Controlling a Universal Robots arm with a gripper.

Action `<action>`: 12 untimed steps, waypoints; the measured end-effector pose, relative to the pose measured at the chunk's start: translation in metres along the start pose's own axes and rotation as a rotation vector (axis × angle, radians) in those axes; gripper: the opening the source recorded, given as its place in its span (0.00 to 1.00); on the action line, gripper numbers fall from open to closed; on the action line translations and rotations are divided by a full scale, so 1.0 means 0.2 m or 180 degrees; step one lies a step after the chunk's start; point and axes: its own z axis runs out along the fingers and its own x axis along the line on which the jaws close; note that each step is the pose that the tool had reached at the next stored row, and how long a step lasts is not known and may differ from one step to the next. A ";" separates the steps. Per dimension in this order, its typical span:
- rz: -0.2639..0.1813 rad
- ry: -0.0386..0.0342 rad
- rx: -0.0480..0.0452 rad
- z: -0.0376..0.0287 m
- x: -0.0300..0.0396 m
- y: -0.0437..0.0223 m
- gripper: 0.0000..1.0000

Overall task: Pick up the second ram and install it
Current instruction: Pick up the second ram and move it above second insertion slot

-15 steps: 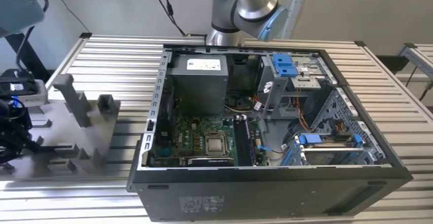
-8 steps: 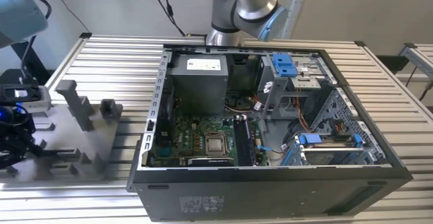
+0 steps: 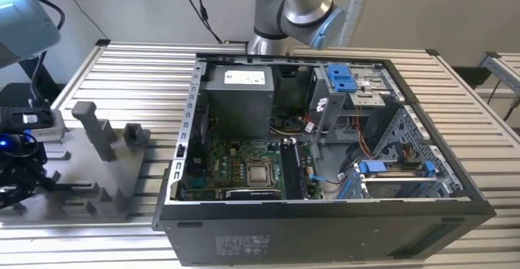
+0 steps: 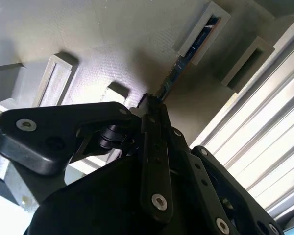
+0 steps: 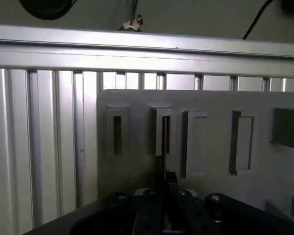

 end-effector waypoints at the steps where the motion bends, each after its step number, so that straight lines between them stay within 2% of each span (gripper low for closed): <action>1: 0.0000 0.0000 0.0000 0.000 0.000 0.000 0.15; 6: -0.0002 0.0000 0.0000 0.000 0.000 0.000 0.16; 7: -0.0003 0.0000 0.0000 0.000 0.000 0.000 0.22; 12: -0.0004 0.0000 -0.0001 0.000 0.000 0.000 0.22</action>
